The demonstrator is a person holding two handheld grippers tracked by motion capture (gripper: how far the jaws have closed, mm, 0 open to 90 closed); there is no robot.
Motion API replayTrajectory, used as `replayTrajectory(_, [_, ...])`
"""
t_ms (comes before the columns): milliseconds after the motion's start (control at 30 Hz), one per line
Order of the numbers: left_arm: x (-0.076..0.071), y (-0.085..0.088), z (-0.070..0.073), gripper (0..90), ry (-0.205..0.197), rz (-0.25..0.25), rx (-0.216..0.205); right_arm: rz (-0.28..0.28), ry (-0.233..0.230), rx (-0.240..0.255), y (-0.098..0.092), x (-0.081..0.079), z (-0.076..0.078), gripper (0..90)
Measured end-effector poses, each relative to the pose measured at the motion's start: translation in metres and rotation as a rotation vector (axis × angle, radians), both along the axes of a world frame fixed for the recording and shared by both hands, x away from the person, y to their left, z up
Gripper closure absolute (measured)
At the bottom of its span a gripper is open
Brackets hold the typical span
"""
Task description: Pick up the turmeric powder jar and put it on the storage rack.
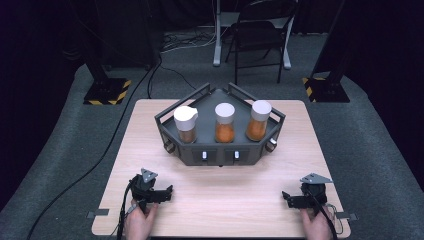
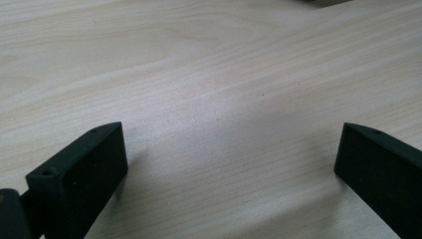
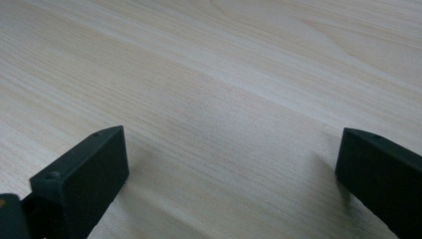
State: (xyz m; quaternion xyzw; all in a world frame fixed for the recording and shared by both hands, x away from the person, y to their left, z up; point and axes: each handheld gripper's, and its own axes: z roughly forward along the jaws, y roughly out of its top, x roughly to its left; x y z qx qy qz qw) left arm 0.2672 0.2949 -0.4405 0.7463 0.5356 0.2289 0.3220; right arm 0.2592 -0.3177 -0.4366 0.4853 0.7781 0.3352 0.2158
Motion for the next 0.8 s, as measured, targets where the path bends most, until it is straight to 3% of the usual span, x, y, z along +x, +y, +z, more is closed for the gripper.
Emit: replayTrajectory(800, [0.0005, -0.0003, -0.0001, 0.2, 0.000, 0.001, -0.001, 0.000, 0.000, -0.001, 0.0003, 0.0007, 0.0001, 0.0])
